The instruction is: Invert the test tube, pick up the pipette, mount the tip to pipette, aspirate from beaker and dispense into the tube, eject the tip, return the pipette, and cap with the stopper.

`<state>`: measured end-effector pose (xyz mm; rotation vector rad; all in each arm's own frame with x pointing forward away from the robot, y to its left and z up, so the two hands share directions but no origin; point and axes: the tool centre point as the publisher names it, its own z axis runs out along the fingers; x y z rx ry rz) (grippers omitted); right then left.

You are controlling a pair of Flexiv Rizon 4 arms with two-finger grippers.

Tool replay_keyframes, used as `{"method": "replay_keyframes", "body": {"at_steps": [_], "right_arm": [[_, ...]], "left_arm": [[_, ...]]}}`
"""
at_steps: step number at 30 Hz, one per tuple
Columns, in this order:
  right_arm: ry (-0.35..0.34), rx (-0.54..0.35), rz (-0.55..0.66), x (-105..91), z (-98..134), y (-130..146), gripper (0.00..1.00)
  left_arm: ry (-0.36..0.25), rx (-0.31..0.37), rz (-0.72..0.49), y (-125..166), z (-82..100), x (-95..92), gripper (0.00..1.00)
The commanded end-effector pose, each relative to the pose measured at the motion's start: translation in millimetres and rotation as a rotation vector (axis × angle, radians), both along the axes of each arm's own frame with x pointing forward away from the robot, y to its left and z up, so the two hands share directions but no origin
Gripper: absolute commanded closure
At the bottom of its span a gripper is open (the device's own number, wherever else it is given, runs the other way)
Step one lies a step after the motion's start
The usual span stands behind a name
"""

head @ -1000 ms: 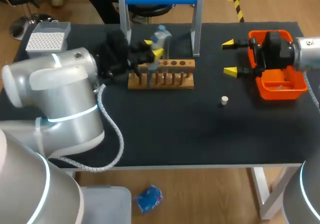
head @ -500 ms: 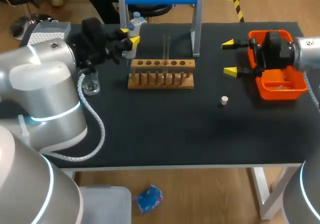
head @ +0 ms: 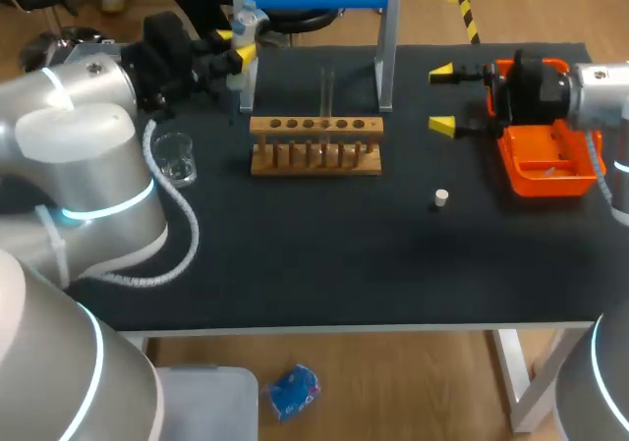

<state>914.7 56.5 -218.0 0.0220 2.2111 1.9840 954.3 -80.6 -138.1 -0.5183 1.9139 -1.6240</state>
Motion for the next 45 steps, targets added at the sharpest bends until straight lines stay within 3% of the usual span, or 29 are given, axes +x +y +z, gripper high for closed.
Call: {"method": "replay_keyframes", "body": {"at_steps": [1,10,27,29,35,45], "right_arm": [[0.016,-0.003,-0.043,18.0,8,24,0.00],[0.007,0.000,-0.118,64.3,28,75,0.00],[0.006,-0.001,-0.118,67.8,28,78,0.00],[0.031,0.002,-0.129,74.3,24,76,0.00],[0.018,-0.006,-0.115,100.5,27,87,0.00],[0.022,-0.034,-0.116,162.6,29,118,0.00]], "left_arm": [[-0.005,-0.004,0.009,-20,1.1,50.4,1.00],[0.012,0.000,0.113,-19,5.9,99.7,1.00],[0.012,0.000,0.113,-19,5.9,99.7,1.00],[0.012,0.000,0.113,-19,5.9,99.7,1.00],[0.012,0.000,0.113,-19,5.9,99.7,1.00],[0.012,0.000,0.113,-19,5.9,99.7,1.00]]}}
